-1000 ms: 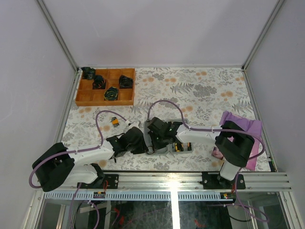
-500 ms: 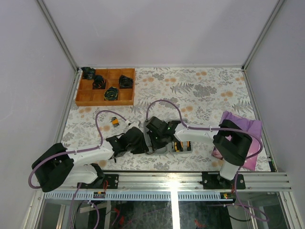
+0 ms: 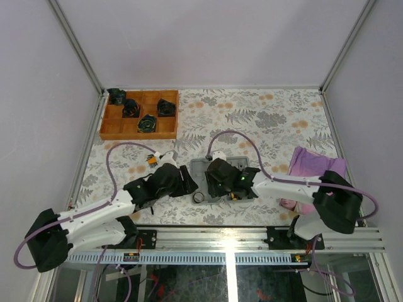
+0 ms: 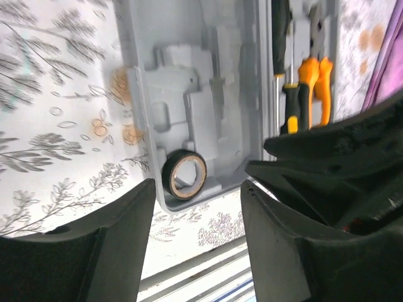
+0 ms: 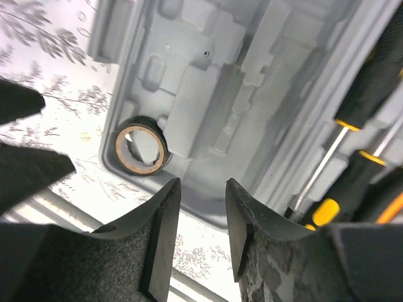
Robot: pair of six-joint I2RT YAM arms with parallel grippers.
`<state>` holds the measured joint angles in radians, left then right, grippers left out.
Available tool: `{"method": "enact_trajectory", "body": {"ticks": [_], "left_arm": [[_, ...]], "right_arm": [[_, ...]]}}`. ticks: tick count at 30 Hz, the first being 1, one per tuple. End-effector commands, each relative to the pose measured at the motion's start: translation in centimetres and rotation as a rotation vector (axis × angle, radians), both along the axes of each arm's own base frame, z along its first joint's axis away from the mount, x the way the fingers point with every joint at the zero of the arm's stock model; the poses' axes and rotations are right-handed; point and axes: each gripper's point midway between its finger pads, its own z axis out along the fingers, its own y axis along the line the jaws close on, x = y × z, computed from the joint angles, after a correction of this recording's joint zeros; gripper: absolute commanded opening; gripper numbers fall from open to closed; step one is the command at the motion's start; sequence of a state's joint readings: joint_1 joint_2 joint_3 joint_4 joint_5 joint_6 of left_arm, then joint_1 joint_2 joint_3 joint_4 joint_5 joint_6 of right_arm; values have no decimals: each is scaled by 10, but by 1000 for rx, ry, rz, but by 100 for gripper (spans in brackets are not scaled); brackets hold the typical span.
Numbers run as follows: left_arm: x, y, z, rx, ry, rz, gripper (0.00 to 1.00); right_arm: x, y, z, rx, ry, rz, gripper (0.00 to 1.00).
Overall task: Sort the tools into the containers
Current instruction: Place the engineering item in the storage box, then pick up the engineering item from the center of the board.
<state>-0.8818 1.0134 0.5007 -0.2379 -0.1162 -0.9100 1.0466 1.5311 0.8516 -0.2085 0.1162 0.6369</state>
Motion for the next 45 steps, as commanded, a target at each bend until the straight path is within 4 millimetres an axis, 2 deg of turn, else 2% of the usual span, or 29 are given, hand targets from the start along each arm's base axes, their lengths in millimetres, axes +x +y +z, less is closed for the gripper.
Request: {"method": "enact_trajectory", "body": {"ticks": [1, 5, 11, 15, 23, 26, 32, 37, 45], "left_arm": [[17, 38, 23, 64, -54, 165, 57], [27, 83, 32, 138, -58, 325, 61], [25, 158, 26, 320, 13, 627, 73], [19, 172, 18, 362, 76, 748, 81], [-2, 207, -1, 586, 231, 931, 100], [-3, 211, -4, 618, 251, 966, 100], [16, 204, -15, 481, 263, 959, 100], [19, 207, -27, 468, 316, 951, 100], [15, 194, -56, 417, 409, 903, 100]], "right_arm": [[19, -6, 43, 93, -169, -51, 43], [20, -19, 50, 103, -208, -85, 49], [19, -29, 49, 107, -222, -115, 55], [18, -31, 47, 114, -225, -120, 55], [15, -32, 41, 120, -215, -121, 56], [14, -32, 39, 122, -209, -115, 56], [12, -30, 36, 124, -196, -106, 56], [12, -29, 36, 130, -191, -106, 56], [10, -29, 33, 127, -181, -103, 56]]}}
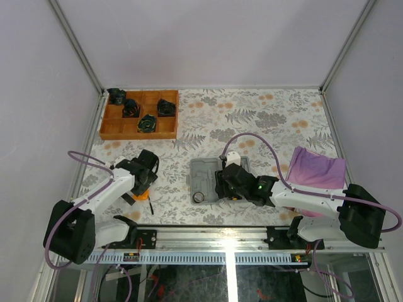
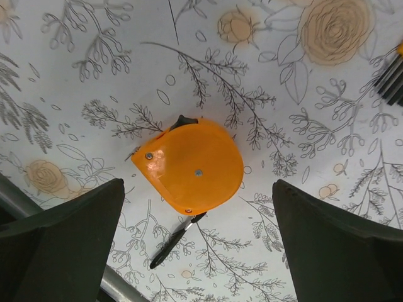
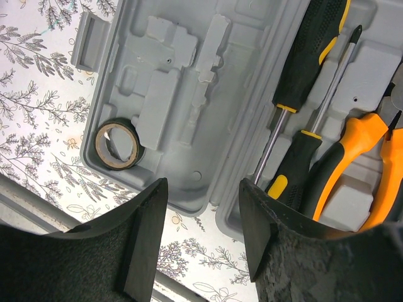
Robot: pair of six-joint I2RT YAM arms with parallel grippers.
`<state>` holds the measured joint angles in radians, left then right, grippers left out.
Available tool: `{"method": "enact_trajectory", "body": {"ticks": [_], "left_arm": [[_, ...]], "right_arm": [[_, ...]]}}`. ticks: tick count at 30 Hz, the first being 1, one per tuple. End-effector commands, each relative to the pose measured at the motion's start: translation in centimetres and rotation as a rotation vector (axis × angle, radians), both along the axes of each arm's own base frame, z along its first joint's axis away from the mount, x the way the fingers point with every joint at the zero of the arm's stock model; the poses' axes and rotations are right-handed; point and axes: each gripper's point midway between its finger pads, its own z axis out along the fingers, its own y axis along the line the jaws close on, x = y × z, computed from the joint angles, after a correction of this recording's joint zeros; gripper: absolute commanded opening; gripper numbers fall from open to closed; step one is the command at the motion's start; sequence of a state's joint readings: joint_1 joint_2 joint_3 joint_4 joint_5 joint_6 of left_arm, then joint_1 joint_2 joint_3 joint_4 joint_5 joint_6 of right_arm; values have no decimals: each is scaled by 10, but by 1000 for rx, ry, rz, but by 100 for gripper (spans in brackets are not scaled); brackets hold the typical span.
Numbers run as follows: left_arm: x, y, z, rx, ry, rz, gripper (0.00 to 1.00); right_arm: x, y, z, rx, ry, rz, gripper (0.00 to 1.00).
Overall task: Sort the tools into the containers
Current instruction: Pick up the engineering item from the center of the board.
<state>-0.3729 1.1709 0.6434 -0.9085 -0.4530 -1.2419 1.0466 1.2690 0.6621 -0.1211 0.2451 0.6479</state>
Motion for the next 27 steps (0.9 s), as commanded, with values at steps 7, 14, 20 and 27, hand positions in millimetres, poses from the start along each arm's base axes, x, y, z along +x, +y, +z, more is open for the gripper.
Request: {"method": "enact_trajectory", "body": {"ticks": [7, 14, 20, 27], "left_arm": [[5, -9, -27, -59, 14, -7, 98], [5, -4, -39, -38, 40, 0, 83], [7, -9, -38, -83, -2, -17, 64], [19, -21, -22, -134, -86, -124, 39]], "right_arm": [[3, 3, 7, 35, -22, -18, 56], [3, 1, 9, 31, -27, -21, 56], [4, -4, 13, 37, -41, -34, 56], [6, -9, 20, 44, -64, -49, 56]]}}
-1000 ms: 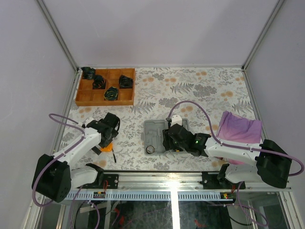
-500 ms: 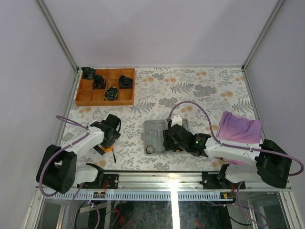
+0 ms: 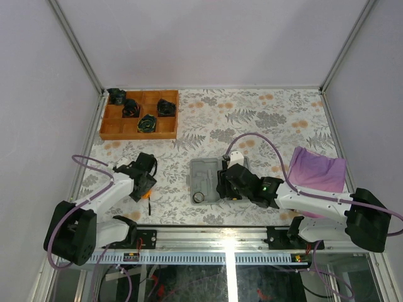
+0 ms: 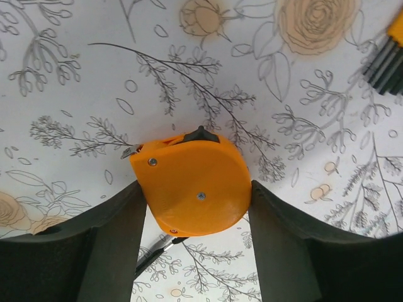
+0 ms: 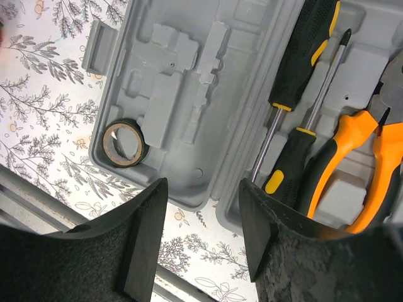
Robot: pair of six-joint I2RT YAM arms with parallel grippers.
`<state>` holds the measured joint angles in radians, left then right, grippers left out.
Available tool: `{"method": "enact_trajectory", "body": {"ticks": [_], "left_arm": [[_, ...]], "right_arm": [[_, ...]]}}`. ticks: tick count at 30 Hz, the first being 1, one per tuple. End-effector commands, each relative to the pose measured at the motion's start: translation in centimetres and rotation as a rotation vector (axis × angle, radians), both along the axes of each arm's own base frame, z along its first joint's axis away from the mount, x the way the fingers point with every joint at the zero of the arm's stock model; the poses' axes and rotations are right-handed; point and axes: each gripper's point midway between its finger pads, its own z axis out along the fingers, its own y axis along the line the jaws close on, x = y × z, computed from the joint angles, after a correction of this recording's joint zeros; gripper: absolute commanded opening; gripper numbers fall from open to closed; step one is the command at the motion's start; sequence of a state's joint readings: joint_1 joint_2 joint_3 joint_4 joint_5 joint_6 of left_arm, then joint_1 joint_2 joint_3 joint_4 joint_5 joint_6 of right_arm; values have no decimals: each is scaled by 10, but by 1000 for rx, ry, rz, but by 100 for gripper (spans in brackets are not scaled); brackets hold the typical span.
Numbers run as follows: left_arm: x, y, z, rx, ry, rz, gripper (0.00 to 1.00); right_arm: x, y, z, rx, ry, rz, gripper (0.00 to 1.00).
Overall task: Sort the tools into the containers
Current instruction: Pick up the engineering item from the center of the board.
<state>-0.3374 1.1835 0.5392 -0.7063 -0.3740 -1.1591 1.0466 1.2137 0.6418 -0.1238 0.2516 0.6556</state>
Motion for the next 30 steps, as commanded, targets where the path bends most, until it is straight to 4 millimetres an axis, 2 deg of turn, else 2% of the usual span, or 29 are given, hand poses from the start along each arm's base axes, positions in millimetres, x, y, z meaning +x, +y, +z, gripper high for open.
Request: {"method": "enact_trajectory", "body": {"ticks": [1, 3, 6, 10, 14, 18, 23, 25, 30], "left_arm": [[16, -15, 10, -70, -86, -94, 36], [25, -25, 23, -111, -144, -156, 33], [41, -51, 52, -221, -277, -286, 31], [54, -93, 98, -392, -446, -484, 30], [55, -136, 144, -569, -575, -701, 27], [43, -171, 181, -702, -685, -900, 27], [24, -209, 209, -803, -735, -1088, 23], [11, -225, 220, -873, -751, -1164, 21], [-16, -249, 251, -1013, -803, -1316, 19]], "right_arm": [[8, -6, 13, 15, -55, -47, 56], [10, -9, 18, 24, -72, -59, 56], [13, -12, 32, 64, -115, -76, 56], [14, -9, 64, 194, -203, -58, 60], [14, -10, 95, 297, -319, -11, 66], [13, -15, 122, 349, -450, 40, 73], [2, -10, 154, 400, -612, 187, 74], [-4, -7, 159, 406, -684, 262, 75], [-21, -3, 179, 457, -922, 425, 77]]}}
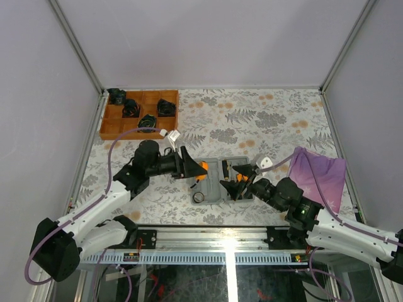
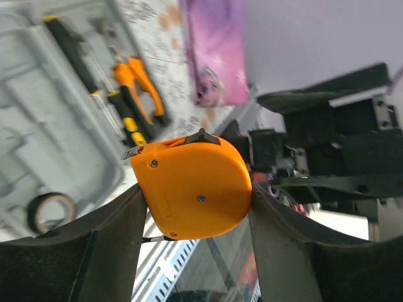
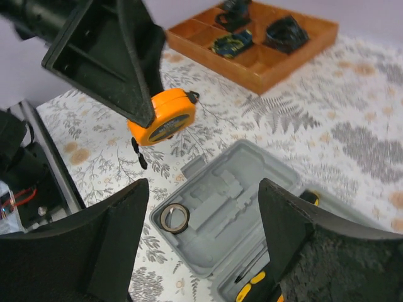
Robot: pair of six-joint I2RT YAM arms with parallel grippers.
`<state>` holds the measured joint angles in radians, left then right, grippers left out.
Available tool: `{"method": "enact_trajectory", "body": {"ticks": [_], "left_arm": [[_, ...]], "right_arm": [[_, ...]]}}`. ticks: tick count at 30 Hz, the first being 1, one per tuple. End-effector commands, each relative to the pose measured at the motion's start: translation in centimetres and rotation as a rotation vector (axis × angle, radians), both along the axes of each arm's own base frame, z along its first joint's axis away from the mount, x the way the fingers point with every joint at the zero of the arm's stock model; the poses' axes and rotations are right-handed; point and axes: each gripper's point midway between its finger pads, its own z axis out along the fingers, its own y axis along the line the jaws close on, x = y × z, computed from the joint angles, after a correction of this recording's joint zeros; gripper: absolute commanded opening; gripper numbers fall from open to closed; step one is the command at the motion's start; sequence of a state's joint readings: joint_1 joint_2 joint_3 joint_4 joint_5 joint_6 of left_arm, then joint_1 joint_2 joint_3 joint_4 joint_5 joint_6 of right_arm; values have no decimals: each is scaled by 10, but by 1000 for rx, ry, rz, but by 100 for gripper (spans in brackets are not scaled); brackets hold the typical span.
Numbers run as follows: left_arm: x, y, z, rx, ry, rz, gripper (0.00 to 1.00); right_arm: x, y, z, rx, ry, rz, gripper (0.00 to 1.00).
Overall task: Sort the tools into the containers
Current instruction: Pick up the engineering item from the center of the board.
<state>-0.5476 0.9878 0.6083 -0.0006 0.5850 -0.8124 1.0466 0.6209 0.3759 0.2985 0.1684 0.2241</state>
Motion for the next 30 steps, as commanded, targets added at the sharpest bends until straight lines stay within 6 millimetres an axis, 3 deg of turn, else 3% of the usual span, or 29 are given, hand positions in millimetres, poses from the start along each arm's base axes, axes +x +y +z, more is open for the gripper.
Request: {"method": "enact_trajectory", "body": {"ticks": [1, 7, 15, 24, 30], "left_arm": [[-23, -26, 68, -202, -168, -204, 19], [-44, -40, 94, -308, -180, -300, 19], [-57, -54, 104, -329, -193, -366, 18], [-59, -59, 98, -315, -168, -369, 18], [-59, -62, 94, -311, -153, -370, 17]], "right_arm": [[-17, 9, 47, 91, -355, 143, 78], [-26, 17, 63, 125, -483, 205, 86], [-36, 30, 84, 189, -518, 277, 96], [-33, 28, 91, 197, -548, 253, 94], [-32, 34, 88, 183, -539, 267, 85]]}}
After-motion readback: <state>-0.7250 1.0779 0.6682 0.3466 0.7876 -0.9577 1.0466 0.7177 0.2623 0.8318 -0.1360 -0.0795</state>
